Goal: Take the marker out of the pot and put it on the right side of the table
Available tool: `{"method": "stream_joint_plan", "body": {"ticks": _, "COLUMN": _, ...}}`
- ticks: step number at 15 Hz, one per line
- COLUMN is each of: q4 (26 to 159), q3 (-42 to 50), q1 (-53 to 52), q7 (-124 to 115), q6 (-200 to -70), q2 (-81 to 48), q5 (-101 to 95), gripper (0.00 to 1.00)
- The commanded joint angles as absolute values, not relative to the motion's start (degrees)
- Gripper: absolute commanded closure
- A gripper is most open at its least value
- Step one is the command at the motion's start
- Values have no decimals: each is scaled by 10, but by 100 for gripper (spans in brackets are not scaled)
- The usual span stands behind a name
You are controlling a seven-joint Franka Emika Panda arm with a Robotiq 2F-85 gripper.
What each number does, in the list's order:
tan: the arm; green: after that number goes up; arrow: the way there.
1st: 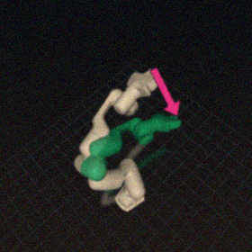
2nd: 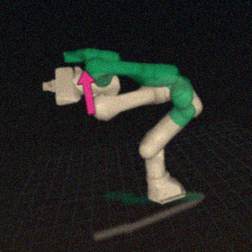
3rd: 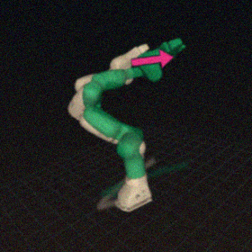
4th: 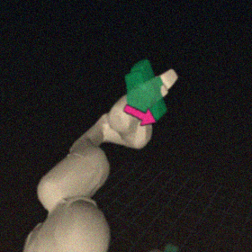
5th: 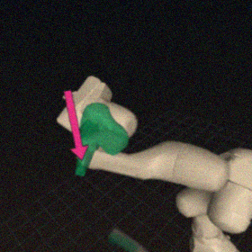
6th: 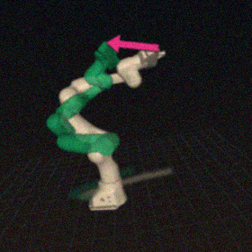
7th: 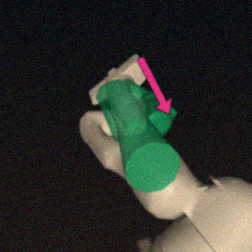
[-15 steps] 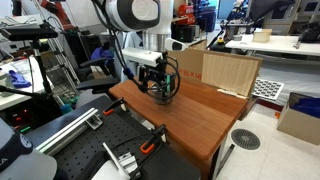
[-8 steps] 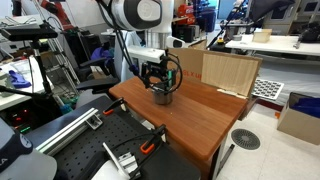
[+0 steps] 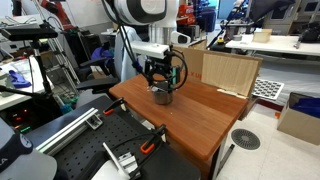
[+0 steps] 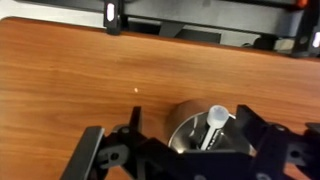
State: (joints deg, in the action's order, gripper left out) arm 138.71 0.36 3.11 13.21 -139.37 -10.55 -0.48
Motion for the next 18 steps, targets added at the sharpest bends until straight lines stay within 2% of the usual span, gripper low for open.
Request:
{"method": "stream_joint_plan", "body": {"ticks": 1, "q4": 1376, "q3": 2, "q1": 32, "q7": 140, "q6": -1379, "q2": -116, "q5": -3, "gripper": 0}}
{"method": "stream_joint_plan", "body": {"ticks": 6, "q4": 1369, "q3": -1, "q1": 28, "q7": 138, "q6": -1380, "q2": -135, "q5": -4, "gripper": 2}}
{"method": "stream_joint_plan", "body": {"ticks": 7, "q4": 1368, "q3": -2, "q1": 28, "q7": 136, "q6": -1382, "q2": -138, "q5": -6, "gripper": 26}}
{"method": "stream_joint_plan", "body": {"ticks": 9, "q4": 1367, "q3": -2, "q1": 27, "q7": 135, "q6": -1384, "q2": -142, "q5": -9, "gripper": 31}}
{"method": "stream_joint_plan", "body": {"ticks": 11, "q4": 1366, "q3": -3, "q1": 27, "q7": 133, "q6": -1386, "q2": -144, "q5": -10, "gripper": 48}}
{"method": "stream_joint_plan", "body": {"ticks": 18, "q4": 1368, "q3": -3, "q1": 28, "q7": 134, "q6": -1391, "q2": -146, "q5": -9, "gripper": 99}}
